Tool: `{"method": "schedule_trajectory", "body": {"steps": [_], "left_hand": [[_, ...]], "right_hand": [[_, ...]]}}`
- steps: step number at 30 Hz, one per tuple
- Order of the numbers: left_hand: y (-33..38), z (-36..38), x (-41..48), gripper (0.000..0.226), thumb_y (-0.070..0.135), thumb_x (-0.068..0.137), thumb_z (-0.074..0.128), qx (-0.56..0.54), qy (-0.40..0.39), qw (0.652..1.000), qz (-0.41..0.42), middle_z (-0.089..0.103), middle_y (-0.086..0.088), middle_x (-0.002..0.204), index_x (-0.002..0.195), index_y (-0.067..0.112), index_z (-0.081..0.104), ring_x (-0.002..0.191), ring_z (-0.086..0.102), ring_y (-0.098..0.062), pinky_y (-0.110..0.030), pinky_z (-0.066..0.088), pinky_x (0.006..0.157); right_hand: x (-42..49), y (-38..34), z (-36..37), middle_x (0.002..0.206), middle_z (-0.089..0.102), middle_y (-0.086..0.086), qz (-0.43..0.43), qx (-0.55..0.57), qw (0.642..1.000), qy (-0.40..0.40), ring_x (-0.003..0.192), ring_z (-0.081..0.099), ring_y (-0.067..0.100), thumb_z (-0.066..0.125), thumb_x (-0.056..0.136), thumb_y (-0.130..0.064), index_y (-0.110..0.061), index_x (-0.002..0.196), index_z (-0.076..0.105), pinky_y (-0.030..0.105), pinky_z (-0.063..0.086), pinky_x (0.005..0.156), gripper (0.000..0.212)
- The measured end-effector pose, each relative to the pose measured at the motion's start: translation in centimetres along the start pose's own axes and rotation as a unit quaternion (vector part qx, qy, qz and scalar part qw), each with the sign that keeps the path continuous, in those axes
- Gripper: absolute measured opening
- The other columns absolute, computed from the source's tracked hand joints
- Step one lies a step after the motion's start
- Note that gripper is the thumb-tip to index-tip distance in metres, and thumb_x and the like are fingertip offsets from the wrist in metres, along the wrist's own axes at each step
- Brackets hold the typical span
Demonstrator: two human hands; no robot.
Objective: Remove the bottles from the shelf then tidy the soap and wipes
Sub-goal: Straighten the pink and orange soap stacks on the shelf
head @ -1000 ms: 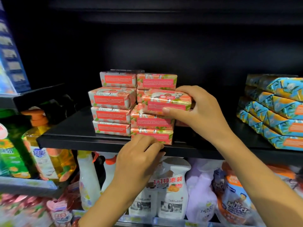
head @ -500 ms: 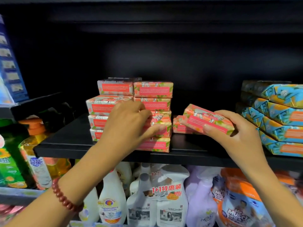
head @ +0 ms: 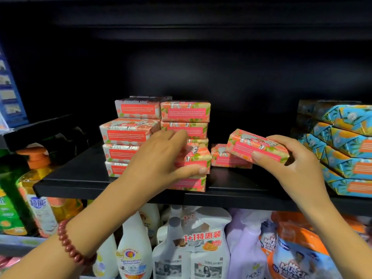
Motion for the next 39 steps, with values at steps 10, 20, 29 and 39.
{"method": "schedule_trajectory", "body": {"steps": [10,20,29,39], "left_hand": [[0.1,0.1,0.0,0.084,0.08,0.064,0.047,-0.032,0.039,0.999,-0.012,0.065,0.001,0.098,0.108,0.011,0.067,0.088,0.06,-0.015,-0.024,0.041,0.074],[0.6,-0.3,0.1,0.078,0.076,0.065,0.05,-0.049,0.029,0.998,-0.017,0.068,0.002,0.092,0.101,0.01,0.071,0.076,0.059,-0.01,-0.006,0.032,0.066],[1.6,-0.3,0.7,0.08,0.076,0.064,0.052,-0.106,0.085,0.991,0.004,0.065,0.003,0.091,0.102,0.008,0.071,0.079,0.056,-0.008,-0.013,0.042,0.068],[6.1,-0.5,5.0,0.07,0.074,0.063,0.054,-0.171,0.083,0.981,0.034,0.065,0.004,0.09,0.098,0.016,0.071,0.08,0.058,-0.008,-0.029,0.049,0.068]], "right_hand": [[4.2,1.0,3.2,0.104,0.057,-0.006,0.009,-0.048,0.993,-0.105,0.089,0.054,0.001,0.077,0.07,-0.037,-0.024,0.106,0.057,0.006,0.039,0.067,0.044],[5.6,1.4,3.9,0.118,0.051,-0.005,-0.009,-0.093,0.976,-0.194,0.121,0.04,0.015,0.07,0.082,-0.027,-0.016,0.129,0.053,0.027,0.033,0.098,0.051],[5.1,1.0,4.3,0.131,0.051,-0.001,-0.05,-0.152,0.974,-0.158,0.124,0.04,0.017,0.066,0.084,-0.033,-0.018,0.131,0.052,0.022,0.027,0.095,0.052],[-0.5,0.9,-1.2,0.101,0.064,-0.014,-0.071,-0.1,0.981,-0.152,0.098,0.054,-0.003,0.065,0.077,-0.056,-0.022,0.102,0.07,0.007,0.037,0.083,0.042]]}}
Point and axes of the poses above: each hand's wrist, its own x-axis towards the middle knuckle, its own z-axis out of the palm, y = z × x, the point moved 3 cm from there along x, towards the middle knuckle
